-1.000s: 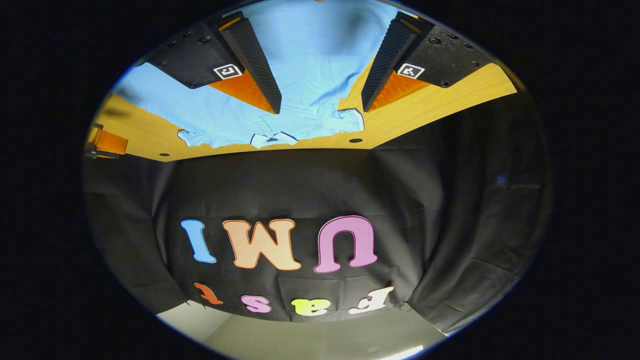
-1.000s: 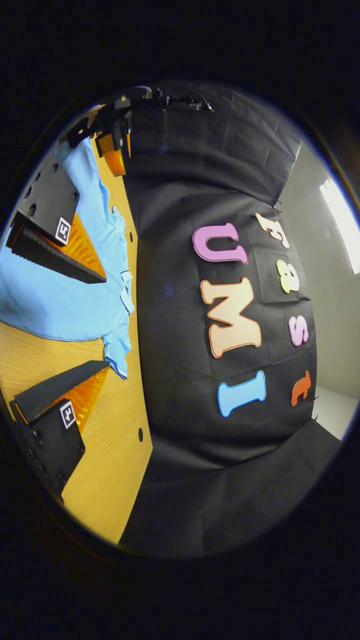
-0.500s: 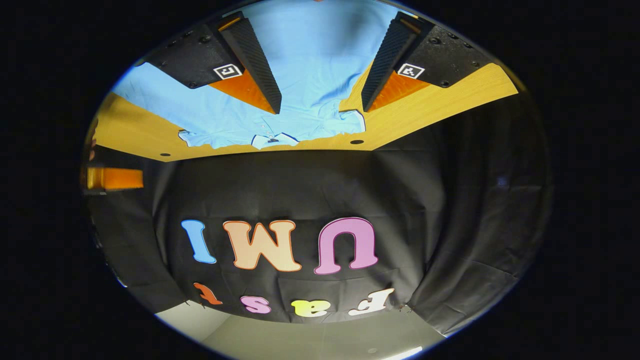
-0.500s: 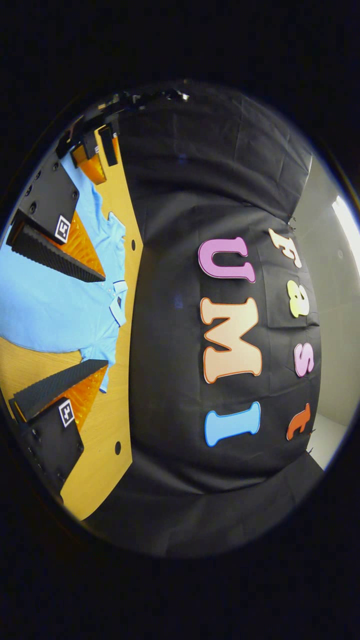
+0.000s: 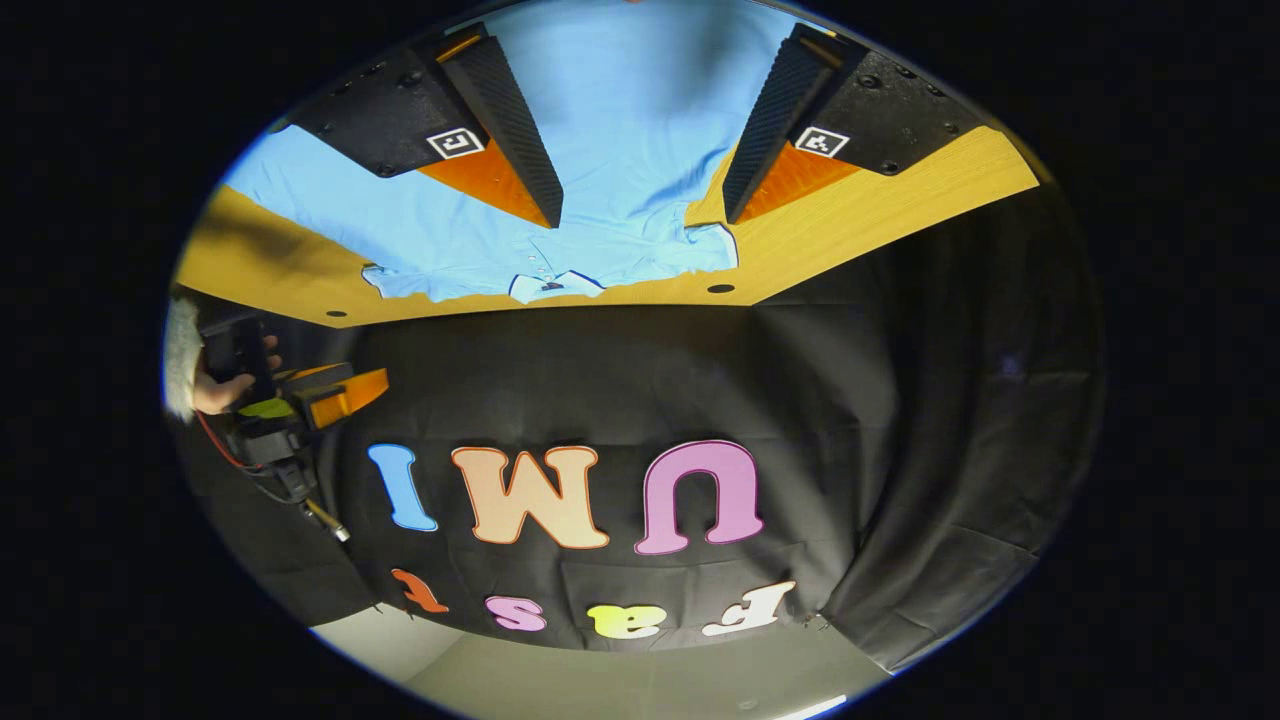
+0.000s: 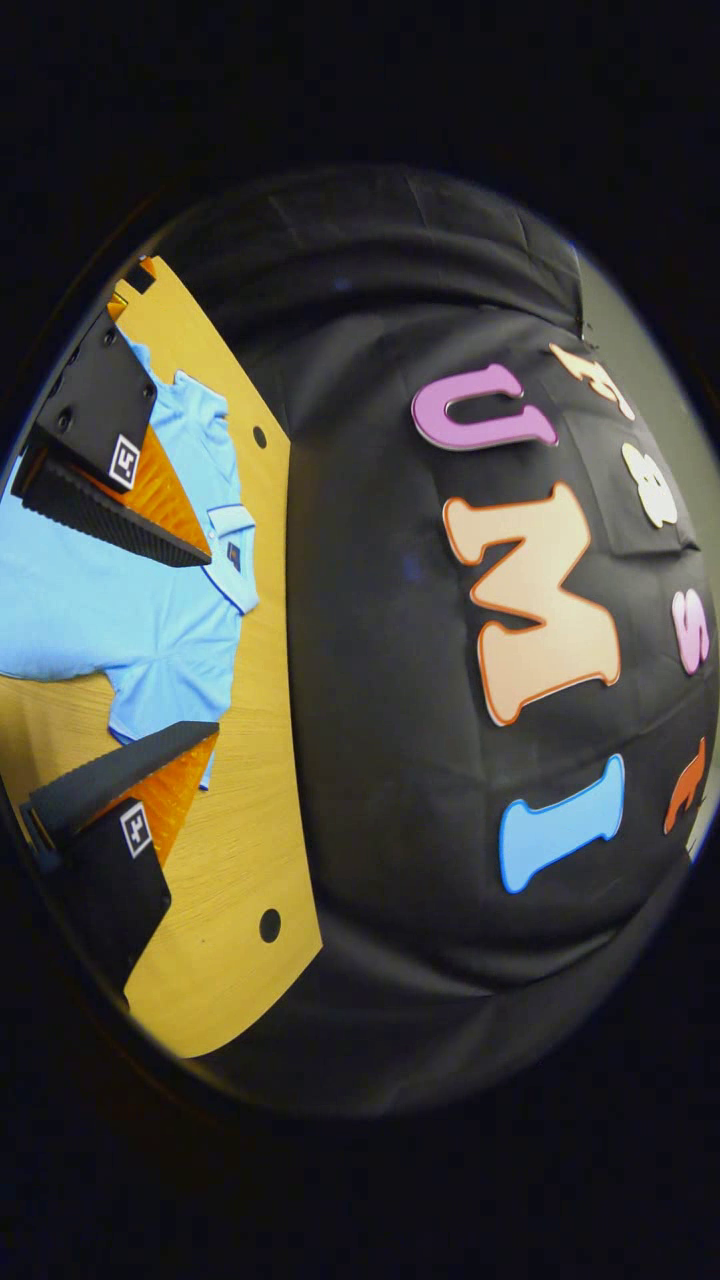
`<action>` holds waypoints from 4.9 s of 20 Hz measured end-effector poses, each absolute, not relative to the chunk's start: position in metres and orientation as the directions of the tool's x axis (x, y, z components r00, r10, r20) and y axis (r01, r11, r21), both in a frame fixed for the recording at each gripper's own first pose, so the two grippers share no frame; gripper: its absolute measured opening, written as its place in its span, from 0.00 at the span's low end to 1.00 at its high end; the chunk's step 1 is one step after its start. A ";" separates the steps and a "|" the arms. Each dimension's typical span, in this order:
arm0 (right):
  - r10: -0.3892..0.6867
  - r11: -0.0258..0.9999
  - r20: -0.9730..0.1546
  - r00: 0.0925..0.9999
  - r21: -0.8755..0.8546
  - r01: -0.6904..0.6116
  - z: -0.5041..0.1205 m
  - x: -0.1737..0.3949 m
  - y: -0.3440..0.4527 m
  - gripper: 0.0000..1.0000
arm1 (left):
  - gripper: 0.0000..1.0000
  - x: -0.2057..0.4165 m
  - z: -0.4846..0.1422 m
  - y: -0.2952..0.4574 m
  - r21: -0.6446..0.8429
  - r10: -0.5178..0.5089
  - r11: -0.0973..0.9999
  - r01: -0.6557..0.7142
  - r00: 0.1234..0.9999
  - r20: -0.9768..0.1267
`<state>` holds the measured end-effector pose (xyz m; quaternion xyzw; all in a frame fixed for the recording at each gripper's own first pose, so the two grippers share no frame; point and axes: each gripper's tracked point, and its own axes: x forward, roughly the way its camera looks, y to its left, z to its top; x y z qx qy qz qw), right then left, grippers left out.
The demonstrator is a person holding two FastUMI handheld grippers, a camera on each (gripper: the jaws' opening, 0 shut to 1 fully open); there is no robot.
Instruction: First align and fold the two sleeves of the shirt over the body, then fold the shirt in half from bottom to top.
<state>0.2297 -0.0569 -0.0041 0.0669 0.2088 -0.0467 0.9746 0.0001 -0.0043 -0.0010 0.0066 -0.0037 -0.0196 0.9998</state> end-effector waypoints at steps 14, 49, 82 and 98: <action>-0.220 0.956 -0.630 0.745 0.014 0.294 -0.141 0.262 -0.135 0.87 | 0.96 0.000 0.000 -0.006 0.012 -0.044 0.999 0.044 0.999 0.011; 0.148 0.955 -0.530 0.835 0.295 0.018 -0.121 0.287 0.048 0.07 | 0.96 0.001 -0.001 -0.005 0.012 -0.040 0.999 0.040 0.999 0.002; 0.204 0.969 -0.228 0.952 0.184 -0.163 -0.042 0.095 0.014 0.98 | 0.95 0.090 0.020 0.062 -0.182 -0.120 0.980 0.081 0.970 -0.213; 0.260 0.957 -0.247 0.933 0.193 -0.215 -0.056 0.085 0.036 0.98 | 0.95 0.238 -0.055 0.102 -0.185 -0.068 0.982 -0.024 0.877 -0.475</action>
